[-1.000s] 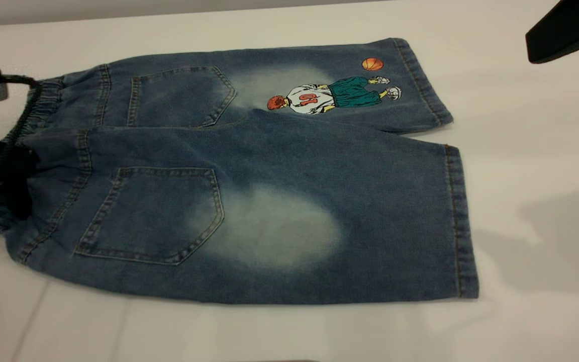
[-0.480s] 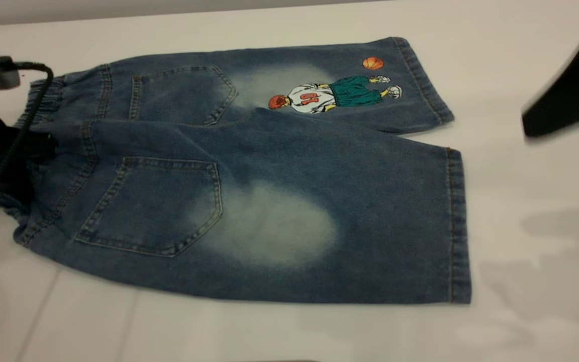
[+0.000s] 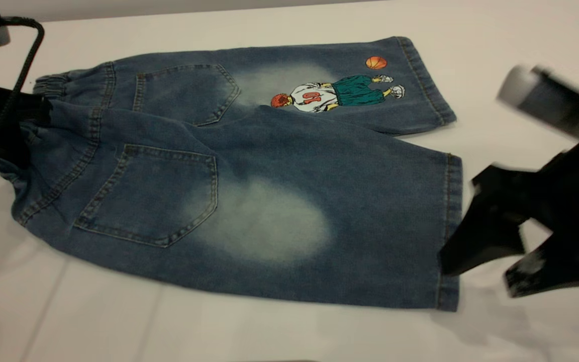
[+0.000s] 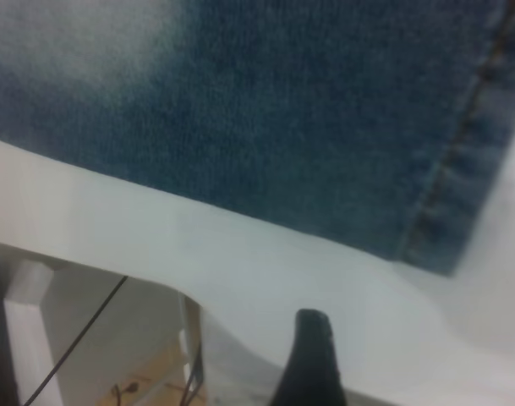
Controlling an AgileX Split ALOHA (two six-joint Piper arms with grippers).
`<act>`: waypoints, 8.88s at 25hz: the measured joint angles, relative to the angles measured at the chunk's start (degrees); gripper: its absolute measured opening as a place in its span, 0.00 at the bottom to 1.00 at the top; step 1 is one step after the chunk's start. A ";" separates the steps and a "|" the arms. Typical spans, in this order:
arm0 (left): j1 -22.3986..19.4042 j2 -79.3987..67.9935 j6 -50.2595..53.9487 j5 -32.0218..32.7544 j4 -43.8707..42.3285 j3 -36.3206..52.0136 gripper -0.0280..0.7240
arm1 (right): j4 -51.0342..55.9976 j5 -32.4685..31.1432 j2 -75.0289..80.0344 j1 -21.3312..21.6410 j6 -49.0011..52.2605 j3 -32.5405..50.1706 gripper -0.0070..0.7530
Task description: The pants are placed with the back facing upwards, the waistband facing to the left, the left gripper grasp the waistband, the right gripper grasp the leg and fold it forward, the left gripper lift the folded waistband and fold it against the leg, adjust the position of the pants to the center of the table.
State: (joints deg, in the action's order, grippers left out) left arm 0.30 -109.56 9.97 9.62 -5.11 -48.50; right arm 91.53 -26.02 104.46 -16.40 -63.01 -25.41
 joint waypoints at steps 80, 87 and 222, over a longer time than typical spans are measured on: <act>-14.40 -10.75 -34.42 25.44 43.63 -29.06 0.86 | 3.01 -38.74 36.55 14.29 16.40 -70.51 0.75; -14.40 -12.98 -24.80 24.45 36.28 -29.06 0.83 | 2.43 -38.79 36.55 13.45 16.79 -70.51 0.75; 21.03 35.99 -12.32 57.53 -17.37 -47.71 0.82 | -77.54 -45.34 -14.93 -11.56 56.20 -77.55 0.62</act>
State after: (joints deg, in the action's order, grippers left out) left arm 21.32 -73.57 -2.35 67.15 -22.47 -96.22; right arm 13.99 -71.36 89.53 -27.96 -6.82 -102.96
